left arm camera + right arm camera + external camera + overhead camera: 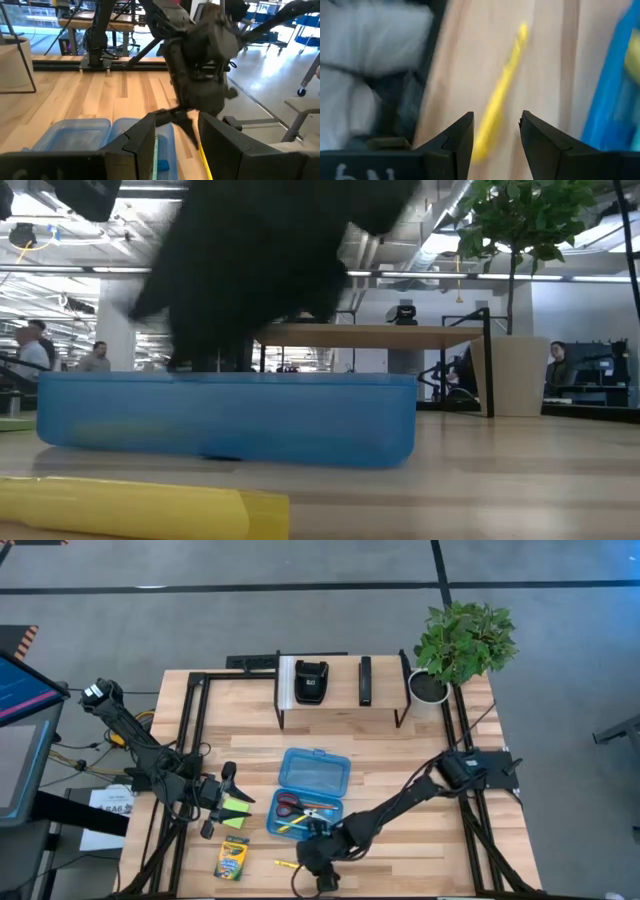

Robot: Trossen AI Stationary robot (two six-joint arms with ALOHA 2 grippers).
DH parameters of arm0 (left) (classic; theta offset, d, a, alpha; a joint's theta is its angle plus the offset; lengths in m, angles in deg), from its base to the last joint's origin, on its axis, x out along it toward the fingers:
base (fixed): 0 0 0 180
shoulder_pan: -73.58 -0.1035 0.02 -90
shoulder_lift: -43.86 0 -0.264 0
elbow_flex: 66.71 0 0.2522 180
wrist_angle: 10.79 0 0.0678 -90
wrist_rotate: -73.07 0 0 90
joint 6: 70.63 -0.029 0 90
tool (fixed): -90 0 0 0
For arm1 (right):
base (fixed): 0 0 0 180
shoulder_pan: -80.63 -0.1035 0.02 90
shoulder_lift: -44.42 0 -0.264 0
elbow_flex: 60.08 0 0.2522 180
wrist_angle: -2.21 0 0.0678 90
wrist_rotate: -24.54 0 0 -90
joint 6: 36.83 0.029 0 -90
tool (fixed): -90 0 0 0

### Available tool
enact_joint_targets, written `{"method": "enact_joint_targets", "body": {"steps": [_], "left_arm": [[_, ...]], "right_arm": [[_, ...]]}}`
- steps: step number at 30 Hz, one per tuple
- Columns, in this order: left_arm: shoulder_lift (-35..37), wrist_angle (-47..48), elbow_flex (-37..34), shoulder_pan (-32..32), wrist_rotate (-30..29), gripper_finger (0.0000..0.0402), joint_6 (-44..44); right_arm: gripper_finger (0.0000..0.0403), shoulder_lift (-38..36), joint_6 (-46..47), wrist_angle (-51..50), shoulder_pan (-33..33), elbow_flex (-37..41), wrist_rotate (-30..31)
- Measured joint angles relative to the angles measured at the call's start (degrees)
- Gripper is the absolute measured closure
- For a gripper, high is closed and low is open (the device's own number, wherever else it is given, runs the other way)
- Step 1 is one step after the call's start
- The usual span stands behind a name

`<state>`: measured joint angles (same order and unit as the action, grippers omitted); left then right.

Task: Pack school essentials
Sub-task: Put the yellow pen into the blue supply box

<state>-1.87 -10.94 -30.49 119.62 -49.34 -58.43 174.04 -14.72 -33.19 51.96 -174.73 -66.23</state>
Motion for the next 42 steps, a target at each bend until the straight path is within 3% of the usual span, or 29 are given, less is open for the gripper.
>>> {"method": "enact_joint_targets", "body": {"steps": [14,19,34,42], "left_arm": [[0.0,-0.1,0.0,0.0,0.0,0.0264,0.3],[0.0,-0.1,0.0,0.0,-0.4,0.0264,0.4],[0.0,-0.1,0.0,0.0,-1.4,0.0264,0.9],[0.3,-0.2,0.0,0.0,-1.5,0.0264,0.4]], "right_arm": [[0.0227,6.8,4.7,-8.2,-0.7,-6.4,-1.0],[0.0234,6.8,4.9,-12.1,-0.9,-6.5,2.1],[0.0386,6.7,2.9,-18.7,-0.9,-6.5,0.6],[0.0402,4.8,3.0,-19.5,-1.0,-6.1,-1.9]]}}
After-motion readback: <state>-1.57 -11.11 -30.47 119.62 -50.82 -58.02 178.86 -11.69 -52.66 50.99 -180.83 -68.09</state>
